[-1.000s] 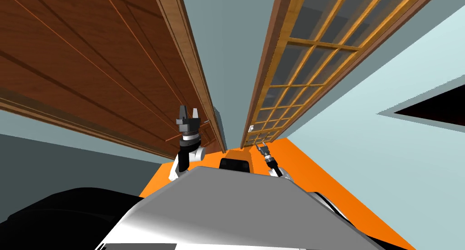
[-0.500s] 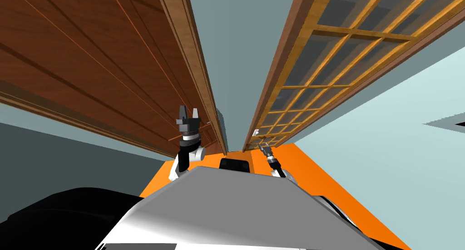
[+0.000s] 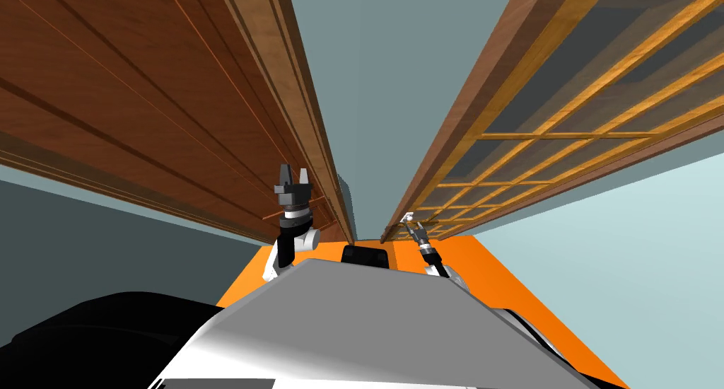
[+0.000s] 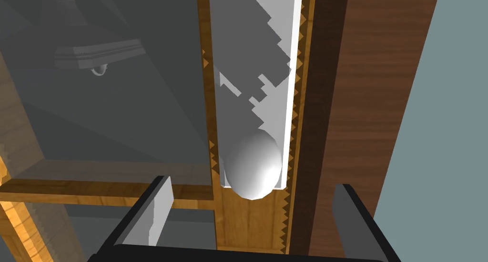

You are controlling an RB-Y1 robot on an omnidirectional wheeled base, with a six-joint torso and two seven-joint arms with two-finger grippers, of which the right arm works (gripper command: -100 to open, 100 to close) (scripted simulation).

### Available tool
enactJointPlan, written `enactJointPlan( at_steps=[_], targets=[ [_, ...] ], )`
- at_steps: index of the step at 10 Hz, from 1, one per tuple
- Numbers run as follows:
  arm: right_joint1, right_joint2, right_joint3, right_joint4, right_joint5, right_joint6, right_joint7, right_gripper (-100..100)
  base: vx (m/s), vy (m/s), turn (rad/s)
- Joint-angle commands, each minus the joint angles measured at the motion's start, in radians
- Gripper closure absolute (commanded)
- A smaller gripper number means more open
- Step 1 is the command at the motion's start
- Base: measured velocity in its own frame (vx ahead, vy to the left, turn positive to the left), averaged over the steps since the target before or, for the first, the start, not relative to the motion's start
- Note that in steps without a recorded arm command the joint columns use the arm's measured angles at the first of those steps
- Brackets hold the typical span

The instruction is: Pull the door open

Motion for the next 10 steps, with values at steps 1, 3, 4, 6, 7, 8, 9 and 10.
enactJointPlan(
  at_steps=[1, 3, 4, 6, 7, 8, 9, 10],
  targets=[
    [-0.004, 0.0, -0.001, 0.01, -0.002, -0.005, 0.0, -100, 0.0, 0.0, 0.0],
    [-0.004, 0.0, -0.001, 0.01, -0.002, -0.005, 0.0, -100, -0.002, 0.003, -0.009],
    [-0.004, 0.0, -0.001, 0.01, -0.002, -0.005, 0.0, -100, 0.003, -0.004, 0.011],
    [-0.004, 0.0, -0.001, 0.01, -0.002, -0.005, 0.0, -100, -0.005, 0.008, -0.023],
    [-0.004, 0.0, -0.001, 0.01, -0.002, -0.005, 0.0, -100, 0.006, -0.009, 0.026],
    [-0.004, 0.0, -0.001, 0.01, -0.002, -0.005, 0.0, -100, 0.01, -0.015, 0.042],
    [-0.004, 0.0, -0.001, 0.01, -0.002, -0.005, 0.0, -100, 0.0, 0.0, 0.0],
    [-0.006, 0.001, -0.009, 0.012, 0.004, -0.004, 0.0, -100, -0.108, 0.004, -0.011]
  ],
)
